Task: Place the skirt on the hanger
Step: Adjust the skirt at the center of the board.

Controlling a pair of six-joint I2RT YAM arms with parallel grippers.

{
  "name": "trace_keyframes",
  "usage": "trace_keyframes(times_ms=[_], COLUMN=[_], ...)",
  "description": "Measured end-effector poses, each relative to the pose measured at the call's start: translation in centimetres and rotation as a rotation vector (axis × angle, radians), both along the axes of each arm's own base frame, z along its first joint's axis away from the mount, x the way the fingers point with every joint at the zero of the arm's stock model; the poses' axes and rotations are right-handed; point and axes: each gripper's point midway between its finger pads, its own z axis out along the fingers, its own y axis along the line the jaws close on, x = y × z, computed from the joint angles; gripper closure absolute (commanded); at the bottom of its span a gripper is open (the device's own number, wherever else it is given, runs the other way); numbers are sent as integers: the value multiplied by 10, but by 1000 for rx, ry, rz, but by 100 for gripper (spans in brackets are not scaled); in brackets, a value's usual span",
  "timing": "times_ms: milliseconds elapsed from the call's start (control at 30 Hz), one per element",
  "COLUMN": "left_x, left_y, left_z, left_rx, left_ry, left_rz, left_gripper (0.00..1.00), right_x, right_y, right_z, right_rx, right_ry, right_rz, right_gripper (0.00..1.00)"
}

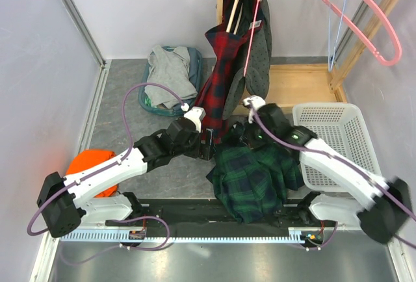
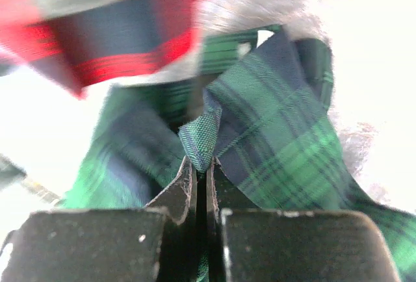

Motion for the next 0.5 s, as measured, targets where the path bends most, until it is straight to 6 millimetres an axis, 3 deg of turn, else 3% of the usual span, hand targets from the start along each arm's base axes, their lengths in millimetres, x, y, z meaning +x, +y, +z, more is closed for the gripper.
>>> trace_keyframes(times_ms=[133,233,367,500], left_x=[2,4,7,9], left_y=[0,0,-1,-2], left_z=[-1,-1,0,1], left_rx=[1,2,-6,-23], left_ry=[4,6,9,16], left_rz=[6,11,18,26], left_gripper=[12,12,11,11], right_x=[-39,-68,-103,-129], right_y=[-3,-4,-4,0], right_z=[61,94,119,119], right_rx=[184,293,387,419], right_ry=[-130,-216,-263,-219], right_rz=[120,227,366,496], right_gripper=[100,100,100,100])
